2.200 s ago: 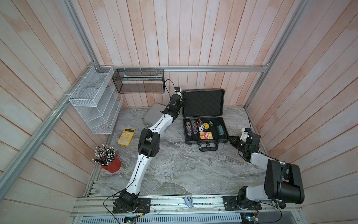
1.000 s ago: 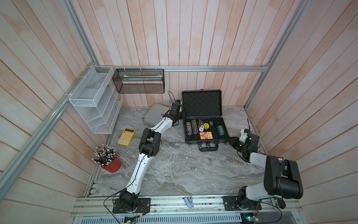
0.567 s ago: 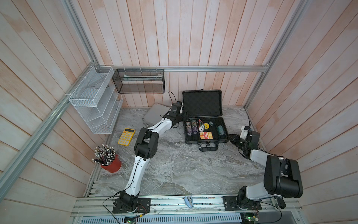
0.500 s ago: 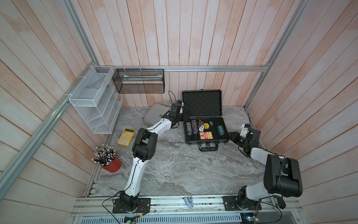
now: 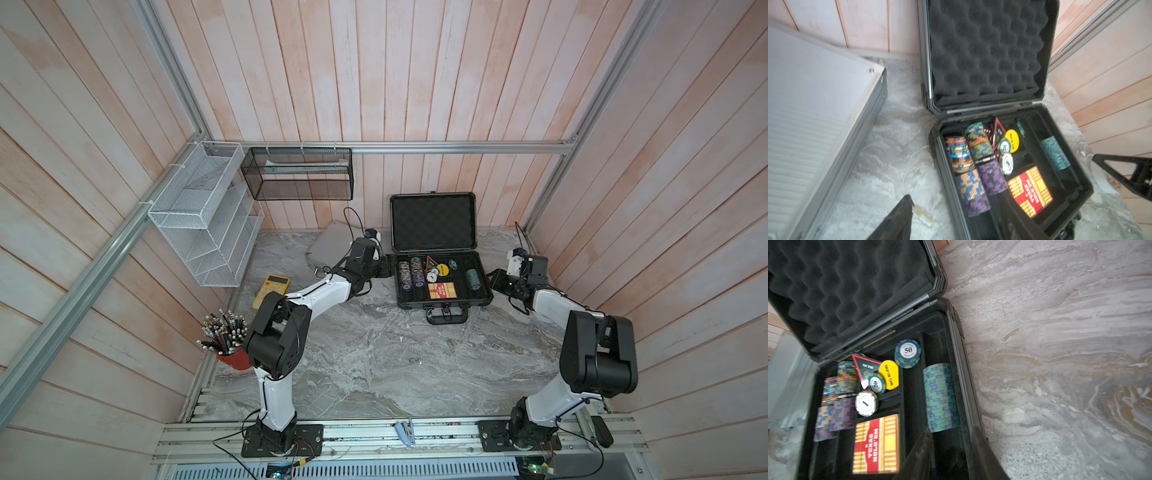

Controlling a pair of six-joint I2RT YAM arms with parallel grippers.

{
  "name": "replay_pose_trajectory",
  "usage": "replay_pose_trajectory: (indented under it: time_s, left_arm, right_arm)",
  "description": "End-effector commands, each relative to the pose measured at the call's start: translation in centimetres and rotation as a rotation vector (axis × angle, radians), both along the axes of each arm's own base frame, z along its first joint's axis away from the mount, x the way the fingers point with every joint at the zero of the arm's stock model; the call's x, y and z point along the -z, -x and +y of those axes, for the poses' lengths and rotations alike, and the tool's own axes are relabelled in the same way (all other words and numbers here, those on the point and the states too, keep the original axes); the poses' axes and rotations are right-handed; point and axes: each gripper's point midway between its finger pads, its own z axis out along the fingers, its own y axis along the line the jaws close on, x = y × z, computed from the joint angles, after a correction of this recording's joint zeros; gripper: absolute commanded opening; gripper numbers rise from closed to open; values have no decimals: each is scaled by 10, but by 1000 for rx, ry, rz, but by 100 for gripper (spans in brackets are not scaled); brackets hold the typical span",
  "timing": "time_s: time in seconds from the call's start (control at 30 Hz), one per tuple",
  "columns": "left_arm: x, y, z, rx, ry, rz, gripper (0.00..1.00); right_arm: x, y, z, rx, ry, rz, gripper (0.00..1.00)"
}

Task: Open the poker set cases
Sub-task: Move the poker set case to the center of the board.

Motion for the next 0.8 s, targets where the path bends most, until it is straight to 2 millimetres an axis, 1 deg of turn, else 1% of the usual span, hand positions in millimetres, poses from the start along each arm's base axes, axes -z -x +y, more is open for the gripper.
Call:
replay_pose_trajectory:
  time_s: [0.0, 0.07, 0.17, 0.27, 0.43, 0.5, 0.7, 0.77]
  left_arm:
    - [14, 12, -7, -20, -15, 23, 70]
    - [27, 17, -11, -29, -30, 57, 70]
    - [39, 23, -18, -34, -35, 87, 70]
    - [50, 27, -22, -31, -46, 110, 69]
    - [72, 30, -27, -24, -76, 160, 64]
    - [77, 31, -30, -16, -76, 173, 59]
    - [96, 38, -37, 18, -85, 216, 36]
    - [99, 39, -41, 30, -83, 225, 30]
  right_arm:
    - [22, 8, -5, -8, 117, 97, 35]
    - [28, 7, -7, 1, 144, 116, 33]
    - [36, 6, -5, -6, 162, 132, 32]
    - [44, 6, -3, -4, 174, 145, 28]
    - [53, 6, -4, 7, 170, 154, 22]
    - [54, 6, -4, 11, 173, 154, 20]
    - [60, 6, -9, 27, 191, 164, 16]
    - [61, 6, -11, 34, 201, 165, 14]
